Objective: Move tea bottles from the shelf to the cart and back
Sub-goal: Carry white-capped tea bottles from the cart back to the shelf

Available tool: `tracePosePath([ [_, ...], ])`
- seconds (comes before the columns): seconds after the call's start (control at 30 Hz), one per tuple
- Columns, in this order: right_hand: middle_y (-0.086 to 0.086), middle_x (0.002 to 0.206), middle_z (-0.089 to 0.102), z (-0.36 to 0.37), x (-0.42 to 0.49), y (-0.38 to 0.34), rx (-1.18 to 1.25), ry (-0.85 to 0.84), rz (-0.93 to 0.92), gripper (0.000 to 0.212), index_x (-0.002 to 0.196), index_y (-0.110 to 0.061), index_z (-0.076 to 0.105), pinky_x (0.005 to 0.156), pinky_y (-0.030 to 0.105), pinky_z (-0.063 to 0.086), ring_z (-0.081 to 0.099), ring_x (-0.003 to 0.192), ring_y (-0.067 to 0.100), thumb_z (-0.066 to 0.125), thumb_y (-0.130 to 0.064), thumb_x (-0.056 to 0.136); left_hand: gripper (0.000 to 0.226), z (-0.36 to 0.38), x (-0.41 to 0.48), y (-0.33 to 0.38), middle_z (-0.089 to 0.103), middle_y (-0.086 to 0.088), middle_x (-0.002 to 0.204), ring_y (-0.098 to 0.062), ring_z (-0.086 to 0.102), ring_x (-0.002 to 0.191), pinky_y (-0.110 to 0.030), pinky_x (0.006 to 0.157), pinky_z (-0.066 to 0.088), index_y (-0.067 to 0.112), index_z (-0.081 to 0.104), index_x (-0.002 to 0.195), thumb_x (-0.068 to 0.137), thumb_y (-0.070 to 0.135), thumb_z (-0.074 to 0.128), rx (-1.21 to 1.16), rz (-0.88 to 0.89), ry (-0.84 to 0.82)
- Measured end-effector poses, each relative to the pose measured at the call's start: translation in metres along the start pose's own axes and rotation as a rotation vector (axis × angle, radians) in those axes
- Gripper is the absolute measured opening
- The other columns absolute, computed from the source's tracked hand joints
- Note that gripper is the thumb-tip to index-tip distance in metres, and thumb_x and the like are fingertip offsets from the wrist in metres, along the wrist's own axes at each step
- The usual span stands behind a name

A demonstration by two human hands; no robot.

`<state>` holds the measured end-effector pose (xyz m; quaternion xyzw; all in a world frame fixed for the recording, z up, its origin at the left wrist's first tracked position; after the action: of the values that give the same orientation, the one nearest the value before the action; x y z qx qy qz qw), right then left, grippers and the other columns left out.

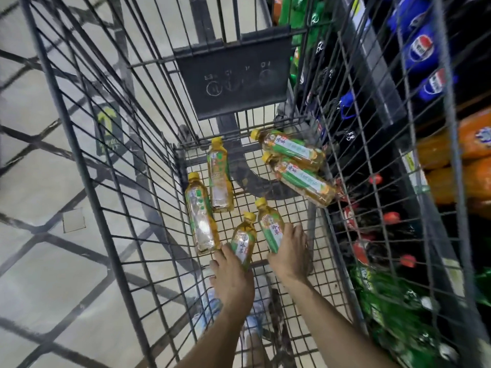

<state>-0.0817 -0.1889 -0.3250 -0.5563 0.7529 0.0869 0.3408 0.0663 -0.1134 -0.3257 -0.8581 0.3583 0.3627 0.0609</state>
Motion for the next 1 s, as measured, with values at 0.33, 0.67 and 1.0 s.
tracePosePath([
  [0.33, -0.005, 0.095, 0.064, -0.044, -0.043, 0.023, 0.491, 0.019, 0.194, 0.065, 0.115, -0.025, 0.048, 0.075, 0.039, 0.057, 0.066, 0.087, 0.017, 0.091, -0.017, 0.066, 0.060, -0.035, -0.032, 0.044, 0.060, 0.004, 0.101, -0.018, 0.068, 0.086, -0.041, 0.078, 0.061, 0.019, 0.040, 0.117, 0.078, 0.033, 0.082, -0.383, 0.118, -0.171],
  [0.67, -0.004, 0.098, 0.062, -0.153, -0.148, -0.015, 0.759, 0.228, 0.185, 0.065, 0.124, -0.021, 0.042, 0.058, 0.019, 0.043, 0.062, 0.081, 0.009, 0.084, -0.010, 0.076, 0.060, -0.160, -0.098, 0.087, 0.059, 0.011, 0.090, -0.004, 0.063, 0.071, -0.015, 0.053, 0.047, 0.016, 0.042, 0.126, 0.081, 0.020, 0.081, -0.427, 0.467, -0.191],
  [1.0, -0.010, 0.091, 0.069, -0.232, -0.282, -0.046, 1.003, 0.614, 0.159, 0.062, 0.114, -0.023, 0.050, 0.071, 0.027, 0.054, 0.067, 0.078, 0.001, 0.090, -0.012, 0.068, 0.067, -0.277, -0.194, 0.102, 0.056, 0.011, 0.084, 0.001, 0.060, 0.058, -0.006, 0.038, 0.039, 0.015, 0.041, 0.133, 0.079, 0.016, 0.082, -0.440, 0.767, -0.270],
])
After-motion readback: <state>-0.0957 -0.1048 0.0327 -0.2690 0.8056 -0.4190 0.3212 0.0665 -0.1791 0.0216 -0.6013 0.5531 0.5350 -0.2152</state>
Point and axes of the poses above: each hand's wrist, its own x-axis towards the middle knuckle, its own z-axis out of the palm, y = z × x, the point moved 7 cm from there along x, towards the middle knuckle
